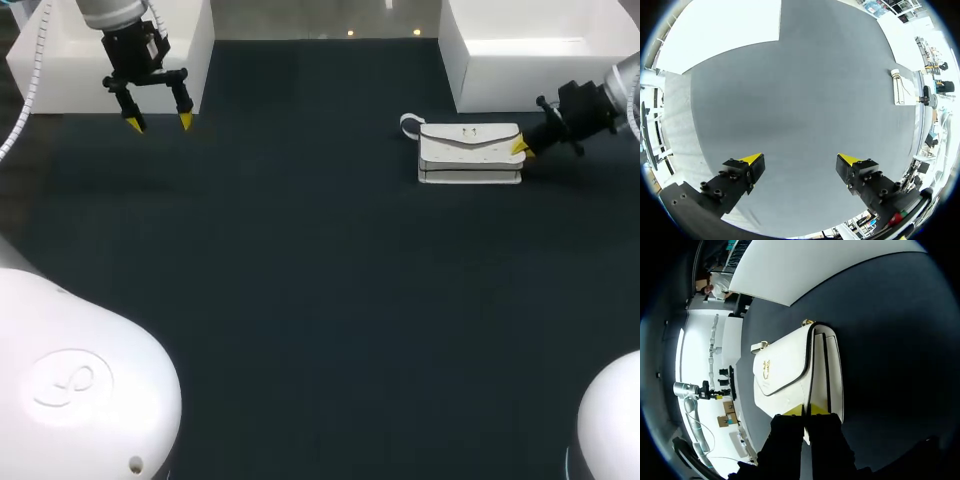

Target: Pick up the bag, open it, inspect its contents, close it, and place it on the opposite side

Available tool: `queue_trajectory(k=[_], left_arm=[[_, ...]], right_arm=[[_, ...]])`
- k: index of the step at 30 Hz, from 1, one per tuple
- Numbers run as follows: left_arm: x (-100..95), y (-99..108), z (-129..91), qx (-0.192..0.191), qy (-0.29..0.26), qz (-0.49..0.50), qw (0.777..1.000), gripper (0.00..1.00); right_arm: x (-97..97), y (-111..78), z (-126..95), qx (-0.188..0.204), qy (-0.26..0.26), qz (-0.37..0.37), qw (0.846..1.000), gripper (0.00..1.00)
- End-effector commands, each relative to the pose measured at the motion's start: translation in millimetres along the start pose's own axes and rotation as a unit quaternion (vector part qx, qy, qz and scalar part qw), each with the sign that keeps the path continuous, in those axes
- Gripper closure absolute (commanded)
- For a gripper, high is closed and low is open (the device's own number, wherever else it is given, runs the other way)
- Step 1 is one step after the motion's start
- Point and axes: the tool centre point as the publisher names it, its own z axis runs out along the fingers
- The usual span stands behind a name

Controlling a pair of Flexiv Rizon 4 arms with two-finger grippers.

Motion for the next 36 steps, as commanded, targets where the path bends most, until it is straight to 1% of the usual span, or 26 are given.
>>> queue_trajectory(k=[1, 5, 13, 16, 32, 36], left_arm=[[0.1, 3.5, -2.3, 0.004, -0.005, -0.002, 1.0, 0.0], [-2.2, 3.6, -2.8, 0.005, -0.013, -0.007, 1.0, 0.0], [-6.1, 5.1, -4.7, 0.004, -0.023, -0.014, 1.0, 0.0], [-6.8, 6.9, -5.8, 0.002, -0.028, -0.015, 1.0, 0.0], [-7.4, 7.8, -6.4, -0.001, -0.034, -0.015, 0.999, 0.0], [-7.4, 7.8, -6.4, -0.001, -0.034, -0.015, 0.999, 0.0]], right_arm=[[-8.4, 4.2, -13.3, 0.0, 0.001, 0.003, 1.0, 1.0], [-18.8, 9.3, -22.4, -0.009, -0.007, 0.013, 1.0, 1.0], [-38.0, 15.2, -35.4, -0.013, -0.024, 0.02, 0.999, 1.0], [-46.1, 18.8, -42.4, -0.024, -0.023, 0.039, 0.999, 1.0], [-46.1, 18.8, -42.4, -0.024, -0.023, 0.039, 0.999, 1.0], [-59.5, 28.0, -56.2, -0.02, -0.034, 0.049, 0.998, 1.0]])
